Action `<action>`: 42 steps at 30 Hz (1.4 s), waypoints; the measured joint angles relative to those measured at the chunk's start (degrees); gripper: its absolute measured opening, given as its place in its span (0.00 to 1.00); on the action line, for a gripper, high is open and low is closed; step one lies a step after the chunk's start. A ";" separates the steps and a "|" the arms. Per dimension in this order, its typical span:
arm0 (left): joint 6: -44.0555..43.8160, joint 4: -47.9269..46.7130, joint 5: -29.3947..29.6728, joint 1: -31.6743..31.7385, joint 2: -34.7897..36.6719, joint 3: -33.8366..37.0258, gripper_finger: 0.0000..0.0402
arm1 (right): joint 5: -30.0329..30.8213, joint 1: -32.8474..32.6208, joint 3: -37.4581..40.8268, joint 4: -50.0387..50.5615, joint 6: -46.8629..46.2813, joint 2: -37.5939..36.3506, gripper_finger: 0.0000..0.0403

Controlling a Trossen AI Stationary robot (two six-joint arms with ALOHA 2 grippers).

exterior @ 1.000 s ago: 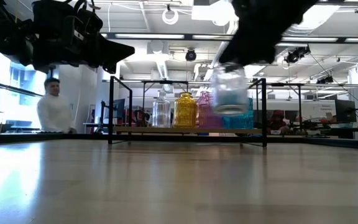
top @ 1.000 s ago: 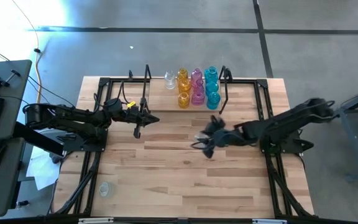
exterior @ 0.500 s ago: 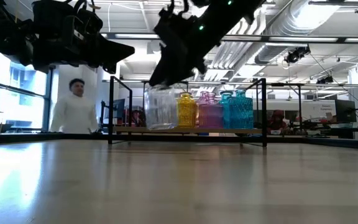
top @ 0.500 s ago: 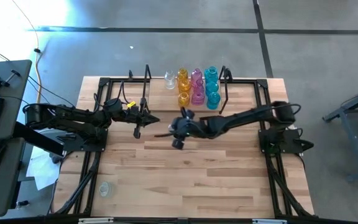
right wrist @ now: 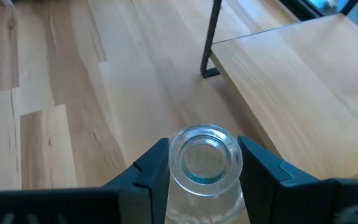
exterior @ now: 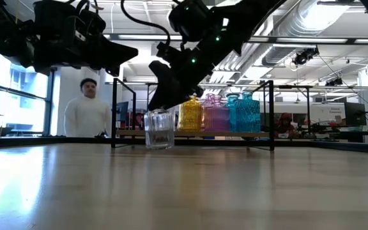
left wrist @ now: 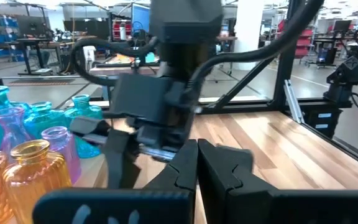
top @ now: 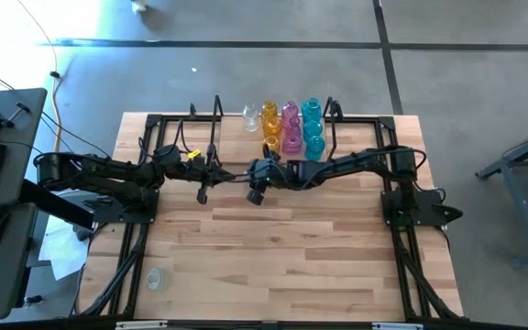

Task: Sort vases onto shelf
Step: Put the top transparent vase on the shelf aligned with the other transparent vase

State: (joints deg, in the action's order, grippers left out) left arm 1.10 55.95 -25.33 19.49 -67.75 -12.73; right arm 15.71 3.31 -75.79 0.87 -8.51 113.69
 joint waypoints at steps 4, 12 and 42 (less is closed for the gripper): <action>-0.43 -0.11 -1.96 0.00 0.00 0.00 0.00 | -1.44 0.85 -0.11 -1.44 -1.49 1.27 0.31; -0.43 -0.33 -2.62 -0.02 0.00 0.00 0.00 | -0.59 0.75 -0.08 -2.57 -1.55 1.58 0.43; -1.03 -30.01 31.64 -10.76 0.15 -13.17 0.01 | 11.75 -7.05 21.71 -2.86 4.04 -27.92 0.03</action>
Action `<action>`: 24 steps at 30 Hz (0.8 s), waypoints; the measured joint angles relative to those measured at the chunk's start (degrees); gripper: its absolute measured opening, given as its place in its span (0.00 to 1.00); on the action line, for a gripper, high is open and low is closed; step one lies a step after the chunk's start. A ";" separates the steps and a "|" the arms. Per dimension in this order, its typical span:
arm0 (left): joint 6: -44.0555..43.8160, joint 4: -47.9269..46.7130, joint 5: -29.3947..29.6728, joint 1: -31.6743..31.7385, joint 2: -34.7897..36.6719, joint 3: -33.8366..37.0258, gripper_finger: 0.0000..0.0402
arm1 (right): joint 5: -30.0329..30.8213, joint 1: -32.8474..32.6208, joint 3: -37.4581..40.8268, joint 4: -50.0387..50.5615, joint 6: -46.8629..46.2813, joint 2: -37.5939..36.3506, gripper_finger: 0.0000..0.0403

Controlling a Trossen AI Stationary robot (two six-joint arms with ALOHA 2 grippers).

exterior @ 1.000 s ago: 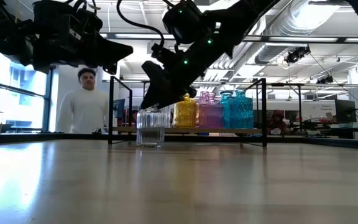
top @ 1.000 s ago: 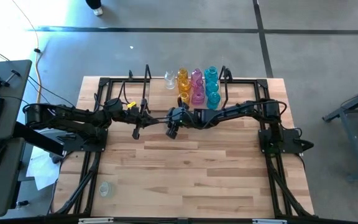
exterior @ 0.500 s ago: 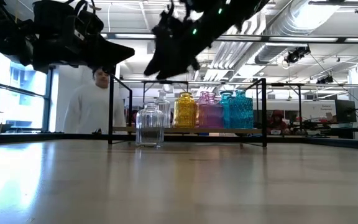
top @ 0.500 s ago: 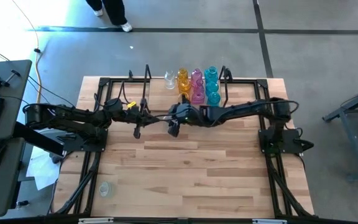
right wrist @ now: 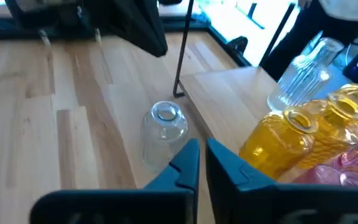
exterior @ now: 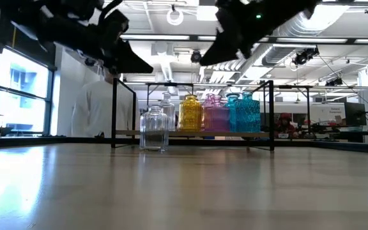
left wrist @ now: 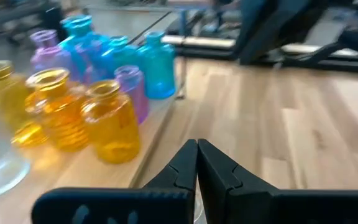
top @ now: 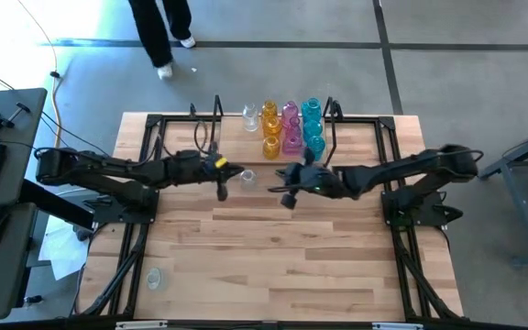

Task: Sort vases onto shelf
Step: Put the top transparent vase on the shelf aligned with the other transparent vase

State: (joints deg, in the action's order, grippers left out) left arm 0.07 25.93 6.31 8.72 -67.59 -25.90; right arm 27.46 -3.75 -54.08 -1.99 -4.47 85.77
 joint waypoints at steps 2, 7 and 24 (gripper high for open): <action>-1.48 -5.19 6.67 -2.95 0.01 -2.54 0.03 | 0.87 -0.68 3.68 -3.33 -0.08 -2.78 0.03; -7.76 -16.14 20.88 -9.99 0.00 -8.32 0.12 | 3.96 -2.74 10.74 -8.56 -1.50 -7.49 0.09; -18.30 -40.20 21.37 -14.10 -11.32 -23.92 0.45 | 4.28 -6.79 15.56 -12.40 1.90 -8.45 0.01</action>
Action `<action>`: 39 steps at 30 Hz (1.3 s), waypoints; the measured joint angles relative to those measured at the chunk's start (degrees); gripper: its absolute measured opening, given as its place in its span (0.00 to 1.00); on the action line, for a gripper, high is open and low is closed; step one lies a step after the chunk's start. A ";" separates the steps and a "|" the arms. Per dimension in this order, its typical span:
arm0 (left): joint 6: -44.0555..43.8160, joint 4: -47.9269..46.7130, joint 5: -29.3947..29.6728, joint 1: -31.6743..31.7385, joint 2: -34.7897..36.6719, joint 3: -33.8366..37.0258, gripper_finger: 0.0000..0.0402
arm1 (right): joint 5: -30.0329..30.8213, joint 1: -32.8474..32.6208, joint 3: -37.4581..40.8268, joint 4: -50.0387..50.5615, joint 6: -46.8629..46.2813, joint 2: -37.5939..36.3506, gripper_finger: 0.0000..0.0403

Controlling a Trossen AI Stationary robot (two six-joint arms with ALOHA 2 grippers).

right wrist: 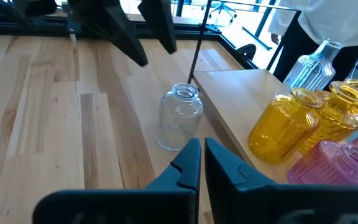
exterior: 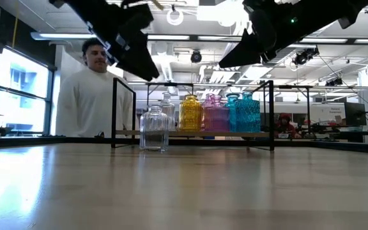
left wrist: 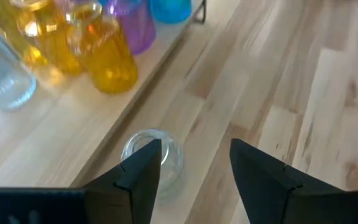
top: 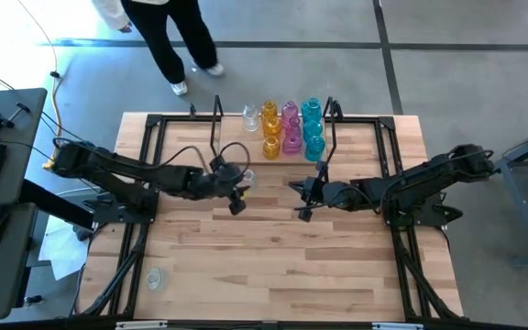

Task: Sort vases onto shelf
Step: Put the top transparent vase on the shelf aligned with the other transparent vase

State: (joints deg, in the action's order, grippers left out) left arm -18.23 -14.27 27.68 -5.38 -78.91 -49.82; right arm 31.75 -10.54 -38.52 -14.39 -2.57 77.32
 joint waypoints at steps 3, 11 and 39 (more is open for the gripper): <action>-0.96 -6.08 -2.38 1.74 -2.59 -4.09 0.47 | 0.00 -0.04 0.00 0.03 0.05 0.00 0.01; 10.29 -16.27 -14.18 6.65 -8.02 -13.05 0.48 | -0.02 -0.03 -0.07 0.41 0.27 0.03 0.01; 27.05 -24.05 -22.03 14.48 -17.07 -18.55 0.30 | -0.40 -0.03 -0.09 1.29 0.26 0.04 0.01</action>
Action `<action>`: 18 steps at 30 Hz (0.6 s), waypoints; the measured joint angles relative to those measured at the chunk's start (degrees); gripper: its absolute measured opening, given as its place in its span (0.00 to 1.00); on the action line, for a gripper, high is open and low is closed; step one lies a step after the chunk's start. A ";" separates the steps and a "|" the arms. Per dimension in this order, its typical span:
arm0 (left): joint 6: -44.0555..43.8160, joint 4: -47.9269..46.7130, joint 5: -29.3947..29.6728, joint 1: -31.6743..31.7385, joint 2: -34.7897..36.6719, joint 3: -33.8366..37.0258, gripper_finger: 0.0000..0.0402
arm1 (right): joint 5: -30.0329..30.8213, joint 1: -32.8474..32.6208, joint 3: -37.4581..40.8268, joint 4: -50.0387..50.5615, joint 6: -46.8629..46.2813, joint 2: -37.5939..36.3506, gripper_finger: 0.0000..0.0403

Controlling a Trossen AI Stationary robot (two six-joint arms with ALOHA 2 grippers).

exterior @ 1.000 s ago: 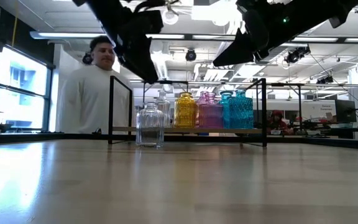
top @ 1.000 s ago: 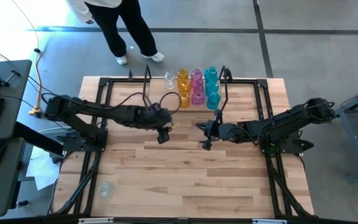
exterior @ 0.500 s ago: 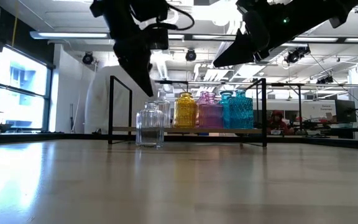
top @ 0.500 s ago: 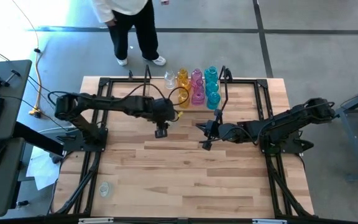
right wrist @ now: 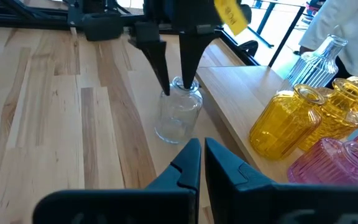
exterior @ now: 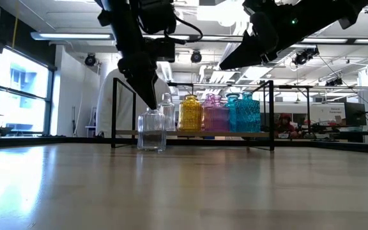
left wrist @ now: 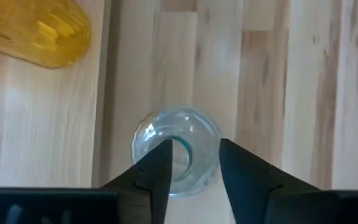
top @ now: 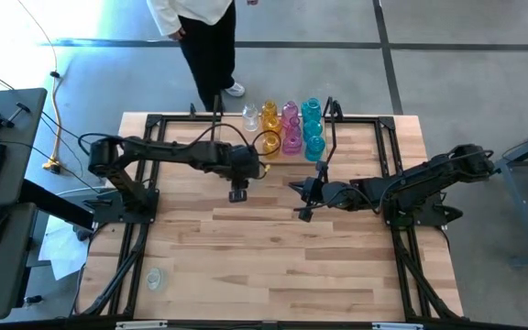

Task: Sort vases onto shelf
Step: Put the top transparent vase on the shelf aligned with the other transparent vase

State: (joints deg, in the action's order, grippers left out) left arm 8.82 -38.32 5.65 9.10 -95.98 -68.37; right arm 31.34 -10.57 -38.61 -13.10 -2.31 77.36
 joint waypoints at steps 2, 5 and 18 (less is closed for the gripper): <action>0.17 -0.03 0.16 0.09 -0.29 0.00 0.27 | 0.00 0.00 0.00 -0.03 0.01 0.00 0.01; 1.45 0.01 0.17 0.28 -0.24 0.01 0.19 | -0.01 0.00 0.00 -0.02 0.01 0.00 0.01; 3.43 -5.21 2.36 0.26 -0.20 -3.22 0.03 | -0.01 0.00 0.00 0.00 0.01 0.00 0.01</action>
State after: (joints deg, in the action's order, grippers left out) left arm 12.25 -43.53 8.01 9.37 -96.18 -71.59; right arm 31.33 -10.57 -38.61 -13.11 -2.31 77.36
